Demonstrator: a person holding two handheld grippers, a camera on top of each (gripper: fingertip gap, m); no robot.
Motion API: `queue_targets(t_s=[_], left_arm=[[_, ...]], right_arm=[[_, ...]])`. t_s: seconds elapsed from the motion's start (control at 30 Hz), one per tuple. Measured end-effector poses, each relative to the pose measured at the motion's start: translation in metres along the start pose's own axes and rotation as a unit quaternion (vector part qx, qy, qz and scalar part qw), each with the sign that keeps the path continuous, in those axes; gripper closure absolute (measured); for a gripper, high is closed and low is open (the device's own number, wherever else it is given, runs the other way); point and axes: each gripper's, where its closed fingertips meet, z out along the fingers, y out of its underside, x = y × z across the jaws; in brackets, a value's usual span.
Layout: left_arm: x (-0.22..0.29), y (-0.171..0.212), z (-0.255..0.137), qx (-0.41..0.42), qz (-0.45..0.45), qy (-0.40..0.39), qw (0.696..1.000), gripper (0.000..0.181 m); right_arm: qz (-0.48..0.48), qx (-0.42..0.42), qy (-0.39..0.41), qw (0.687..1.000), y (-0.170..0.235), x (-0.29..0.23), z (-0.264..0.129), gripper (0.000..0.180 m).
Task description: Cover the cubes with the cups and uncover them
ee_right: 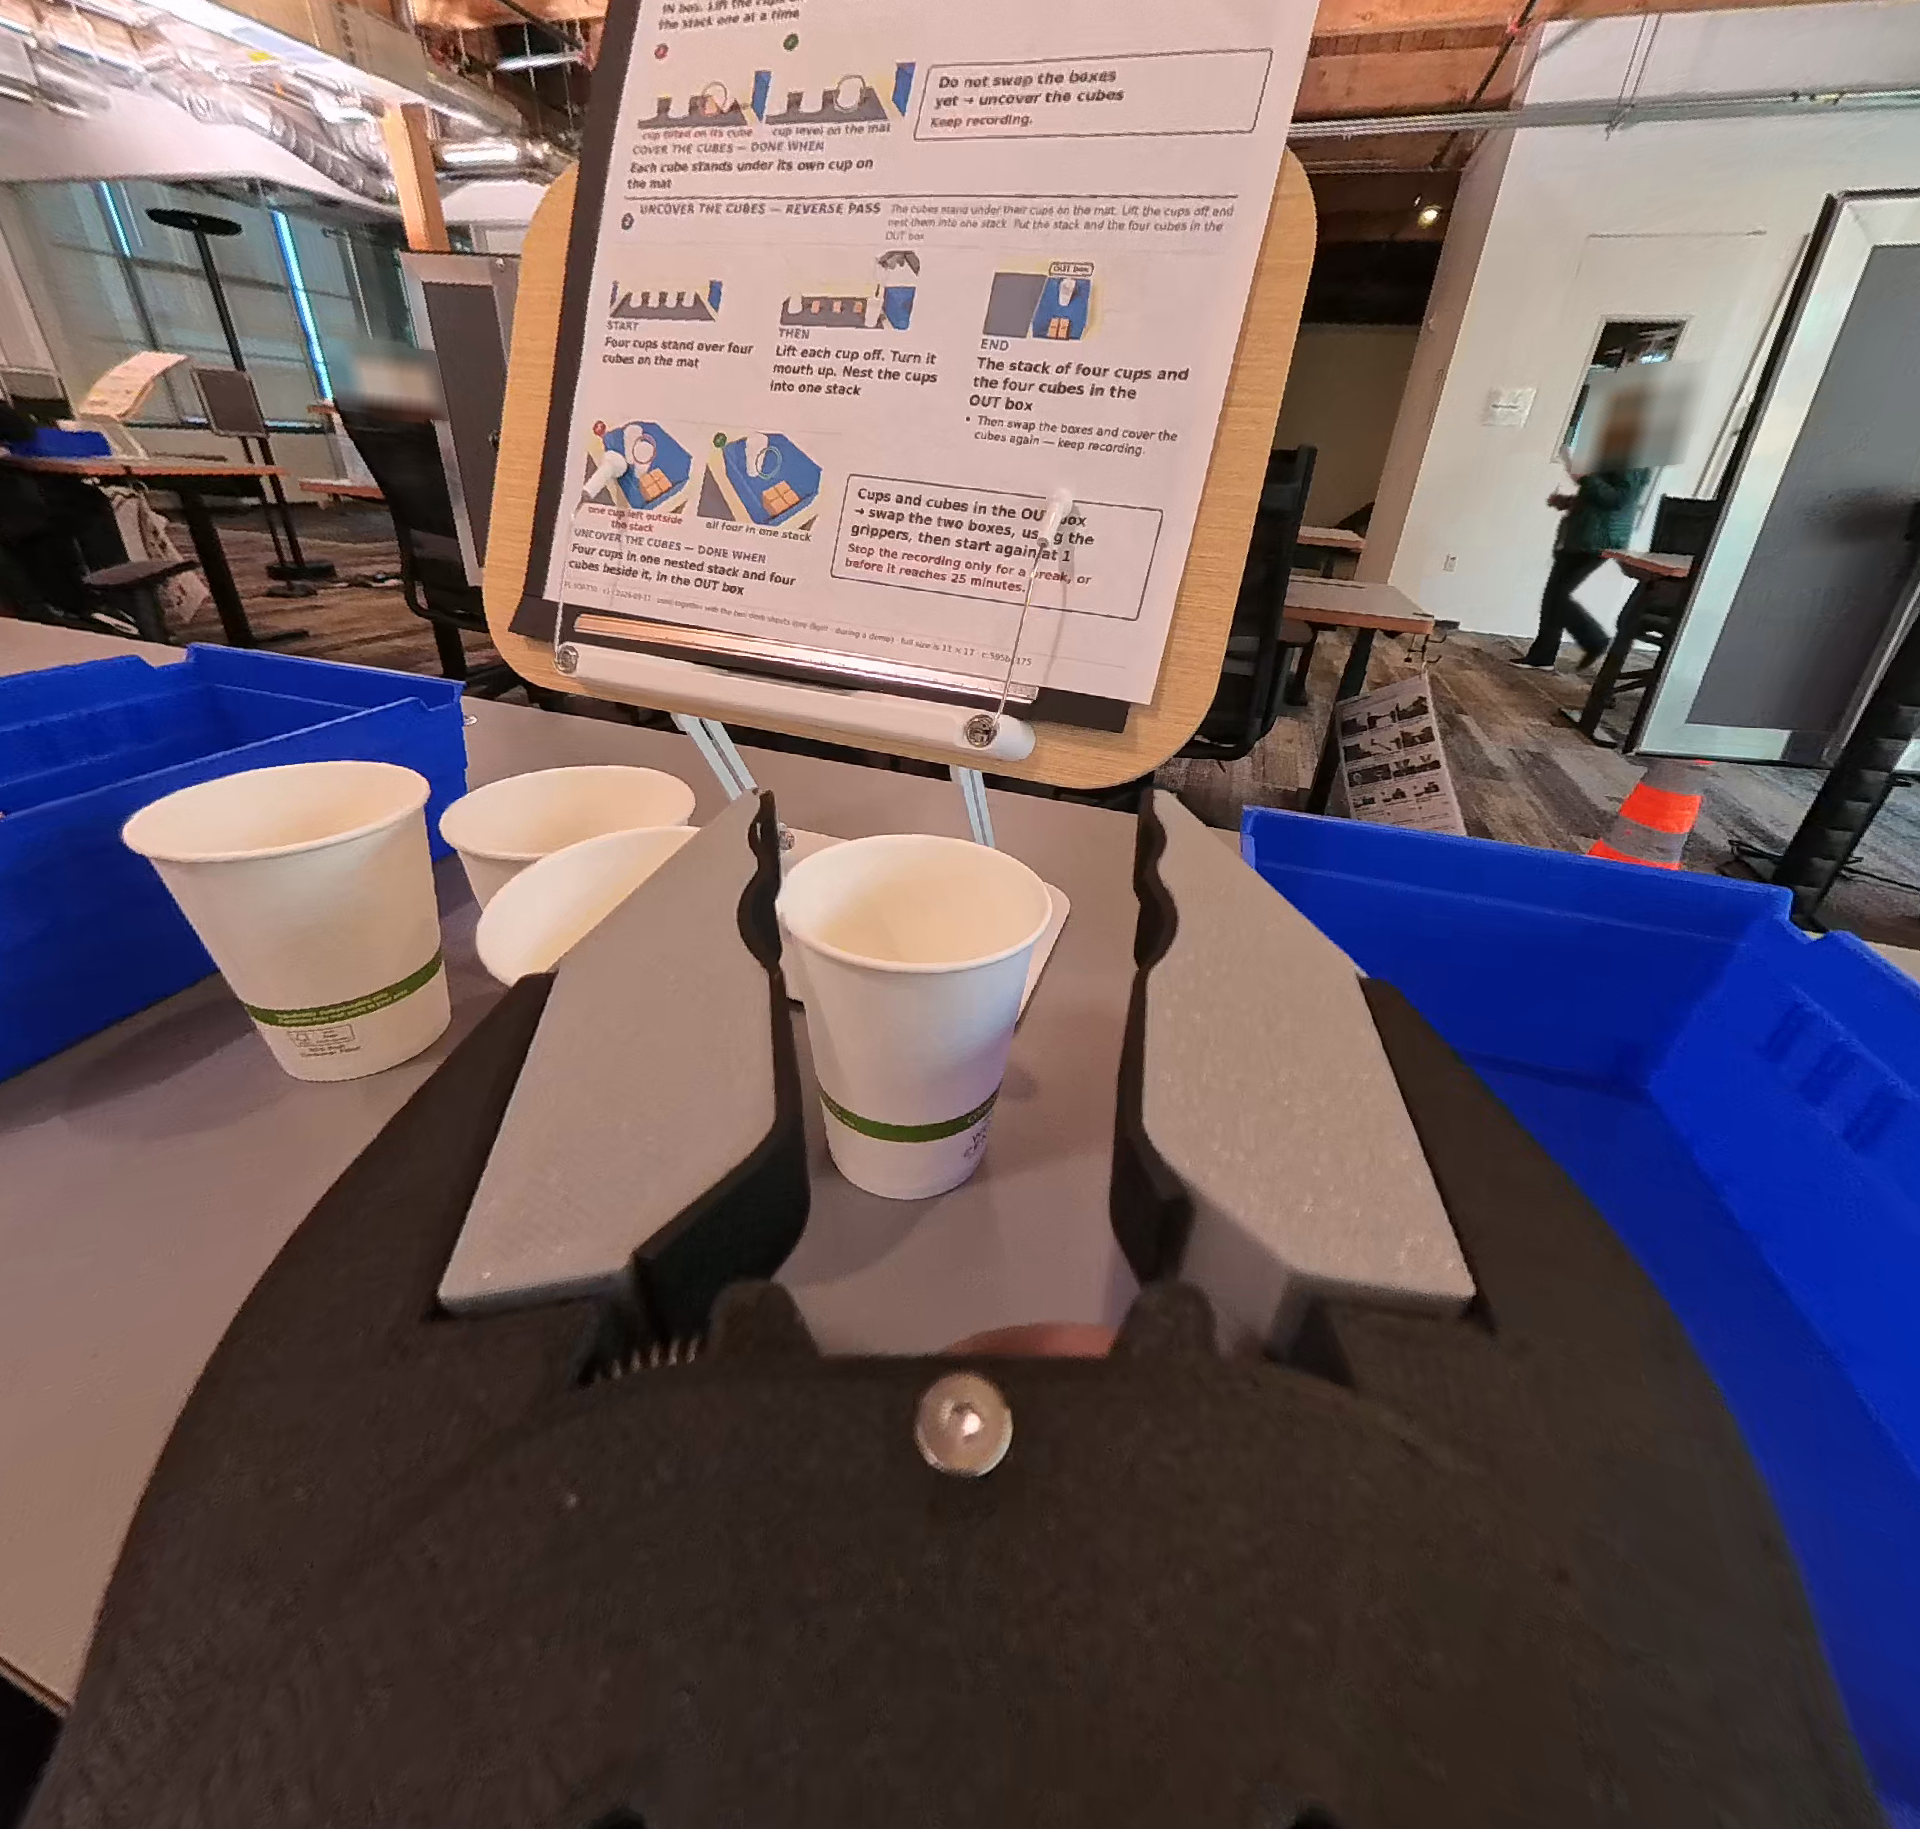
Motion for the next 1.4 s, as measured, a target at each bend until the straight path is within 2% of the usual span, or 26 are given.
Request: queue_targets(t_s=[0.03, 0.2, 0.3, 0.57, 0.7, 0.8, 0.93, 1.1, 1.27, 1.4], left_arm=[[0.000, 0.001, 0.003, -0.005, 0.005, 0.003, 1.000, 0.119], [0.011, -0.011, 0.012, 0.022, -0.001, 0.060, 0.998, 0.131], [0.011, -0.010, 0.012, 0.016, -0.012, 0.073, 0.997, 0.128], [0.012, 0.005, 0.019, -0.025, -0.020, 0.071, 0.997, 0.112], [0.016, 0.013, 0.037, -0.057, -0.001, 0.067, 0.996, 0.121], [0.012, 0.009, 0.037, -0.046, -0.001, 0.056, 0.997, 0.122], [-0.001, 0.008, 0.016, -0.027, -0.012, 0.026, 0.999, 0.122], [-0.007, -0.003, -0.030, -0.008, -0.012, -0.008, 1.000, 0.122], [0.007, -0.045, -0.072, 0.043, 0.016, -0.028, 0.999, 0.123], [0.035, -0.092, -0.088, 0.080, 0.066, -0.034, 0.994, 0.123]], right_arm=[[-0.001, 0.001, -0.001, 1.000, -0.001, -0.001, 0.000, 0.113], [-0.004, -0.001, -0.002, 1.000, 0.001, -0.002, 0.001, 0.113], [-0.005, -0.001, -0.003, 1.000, 0.001, -0.002, 0.001, 0.113], [-0.005, 0.001, -0.006, 1.000, -0.001, -0.003, 0.000, 0.113], [-0.007, 0.001, -0.006, 1.000, -0.001, -0.004, 0.000, 0.113], [-0.002, 0.003, -0.006, 1.000, -0.002, -0.003, -0.001, 0.113], [0.003, 0.007, -0.010, 1.000, -0.004, -0.004, -0.002, 0.113], [0.007, 0.012, -0.014, 1.000, -0.008, -0.006, -0.003, 0.114], [0.008, 0.008, -0.017, 1.000, -0.004, -0.008, -0.002, 0.114], [0.006, 0.005, -0.017, 1.000, -0.001, -0.008, 0.000, 0.114]])
